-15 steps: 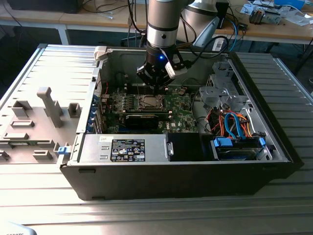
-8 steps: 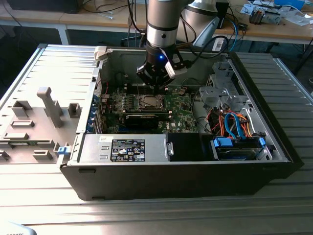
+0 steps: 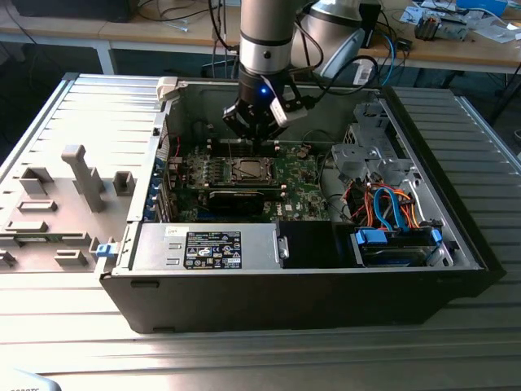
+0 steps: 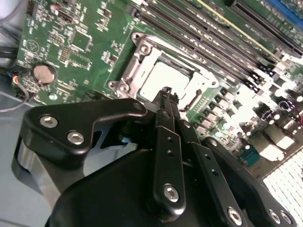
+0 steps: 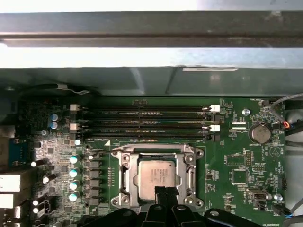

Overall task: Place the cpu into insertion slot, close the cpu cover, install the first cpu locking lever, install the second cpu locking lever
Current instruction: 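Install the first cpu locking lever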

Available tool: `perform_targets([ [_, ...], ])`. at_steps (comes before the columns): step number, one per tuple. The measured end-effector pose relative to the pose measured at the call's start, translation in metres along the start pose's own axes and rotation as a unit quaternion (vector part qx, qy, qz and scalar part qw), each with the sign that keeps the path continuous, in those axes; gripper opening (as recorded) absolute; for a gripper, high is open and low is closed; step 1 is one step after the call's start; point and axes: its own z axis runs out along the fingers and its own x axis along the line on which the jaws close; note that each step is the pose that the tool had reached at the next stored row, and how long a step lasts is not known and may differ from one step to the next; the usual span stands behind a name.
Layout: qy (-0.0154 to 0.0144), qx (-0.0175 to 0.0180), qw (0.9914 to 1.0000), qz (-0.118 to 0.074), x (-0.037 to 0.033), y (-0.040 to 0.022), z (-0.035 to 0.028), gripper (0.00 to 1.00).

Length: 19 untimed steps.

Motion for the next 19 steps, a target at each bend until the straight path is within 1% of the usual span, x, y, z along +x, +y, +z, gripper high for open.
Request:
perform_targets([
  [4, -0.0012, 0.0, 1.0, 0.0, 0.0113, 0.0004, -0.0001, 0.11],
  [6, -0.0019, 0.0, 1.0, 0.0, 0.022, 0.0017, -0.0002, 0.11],
  [8, -0.002, 0.0, 1.0, 0.0, 0.0272, 0.0027, -0.0002, 0.11],
  [11, -0.0021, 0.0001, 1.0, 0.0, 0.0373, 0.0061, -0.0002, 0.11],
  [13, -0.0023, 0.0, 1.0, 0.0, 0.0481, 0.0087, -0.0001, 0.11],
  [15, -0.0024, 0.0001, 1.0, 0.0, 0.0602, 0.0092, 0.0, 0.11],
  [17, -0.0027, 0.0, 1.0, 0.0, 0.0656, 0.0093, 0.0001, 0.11],
  [19, -0.0026, -0.0002, 1.0, 0.0, 0.0666, 0.0095, -0.001, 0.11],
])
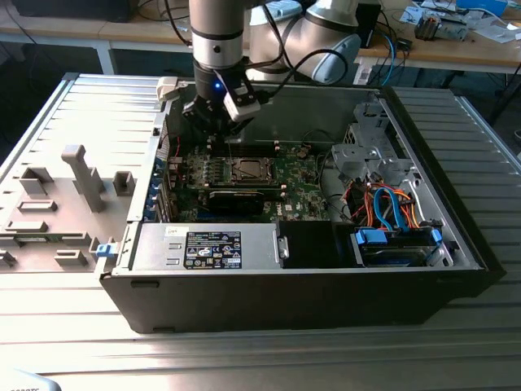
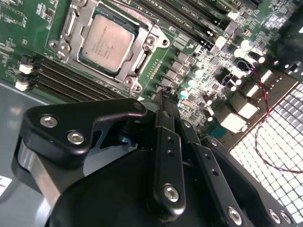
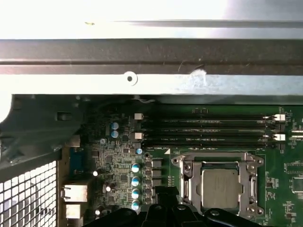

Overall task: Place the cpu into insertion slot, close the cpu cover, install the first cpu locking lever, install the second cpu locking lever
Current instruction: 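Install the first cpu locking lever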

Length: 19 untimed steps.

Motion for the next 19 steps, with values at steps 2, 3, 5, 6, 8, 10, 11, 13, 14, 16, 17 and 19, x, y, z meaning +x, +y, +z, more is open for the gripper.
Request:
perform_targets([
  [2, -0.0003, -0.0002, 1.0, 0.0, 0.0003, 0.0003, -0.0079, 0.11],
  [3, -0.0003, -0.0002, 1.0, 0.0, 0.0003, 0.0006, -0.0117, 0.11],
  [5, -0.0003, -0.0001, 1.0, 0.0, 0.0007, 0.0011, -0.0181, 0.11],
  [6, -0.0005, -0.0004, 1.0, 0.0, 0.0009, 0.002, -0.0184, 0.11],
  [8, -0.0004, -0.0036, 0.99999, 0.0, 0.0017, 0.0042, -0.0186, 0.11],
  [10, -0.0004, -0.0075, 0.99997, 0.0, 0.0022, 0.0076, -0.0186, 0.11],
  [11, -0.0005, -0.0078, 0.99997, 0.0, 0.0022, 0.0108, -0.0185, 0.11],
  [13, -0.0005, -0.0079, 0.99997, 0.0, 0.0021, 0.0182, -0.018, 0.11],
  [14, -0.0004, -0.0078, 0.99997, 0.0, 0.0021, 0.0219, -0.018, 0.11],
  [16, -0.0004, -0.0078, 0.99997, 0.0, 0.002, 0.0269, -0.0175, 0.11],
  [17, -0.0004, -0.0078, 0.99997, 0.0, 0.002, 0.0269, -0.0174, 0.11],
  [19, -0.0005, -0.0079, 0.99997, 0.0, 0.002, 0.027, -0.0169, 0.11],
])
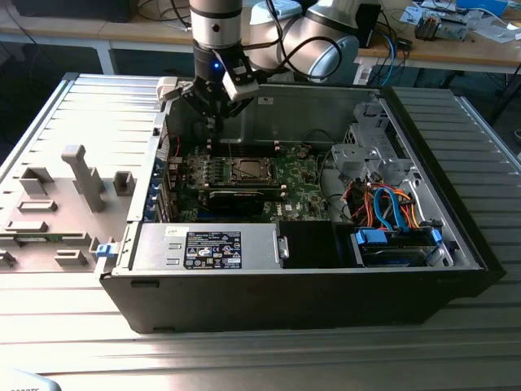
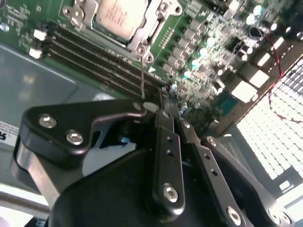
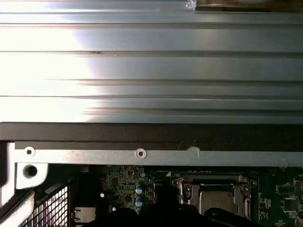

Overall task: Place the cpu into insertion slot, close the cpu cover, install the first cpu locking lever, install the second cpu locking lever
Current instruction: 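Install the first cpu locking lever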

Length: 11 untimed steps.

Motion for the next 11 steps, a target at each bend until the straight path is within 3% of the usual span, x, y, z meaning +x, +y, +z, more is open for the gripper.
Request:
perform_targets([
  [4, 0.0001, 0.0001, 1.0, 0.0, -0.0031, -0.0001, 0.0011, 0.11],
  [7, 0.0001, 0.0001, 1.0, 0.0, -0.0111, -0.0002, 0.0016, 0.11],
  [11, 0.0001, 0.0001, 1.0, 0.0, -0.0165, -0.0002, 0.0018, 0.11],
])
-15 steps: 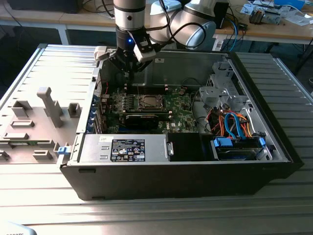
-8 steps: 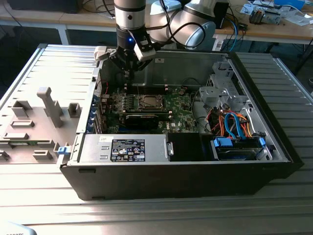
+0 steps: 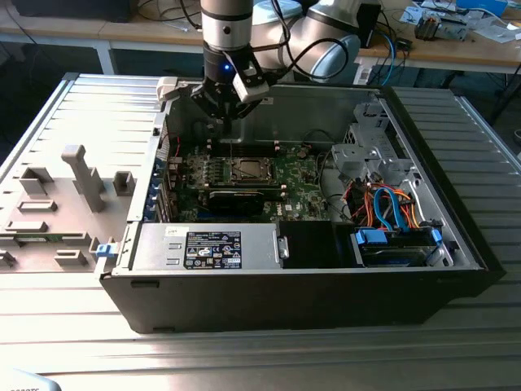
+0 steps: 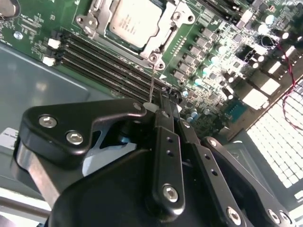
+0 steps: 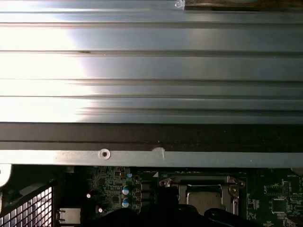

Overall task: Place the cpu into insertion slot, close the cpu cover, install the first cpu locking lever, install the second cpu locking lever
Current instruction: 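Install the first cpu locking lever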

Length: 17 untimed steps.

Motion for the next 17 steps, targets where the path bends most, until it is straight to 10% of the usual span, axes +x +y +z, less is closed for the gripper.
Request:
perform_targets([
  [14, 0.0, -0.0001, 1.0, 0.0, -0.0091, -0.0003, 0.008, 0.11],
  [17, 0.0006, -0.0002, 1.0, 0.0, -0.0243, -0.0006, 0.0379, 0.11],
])
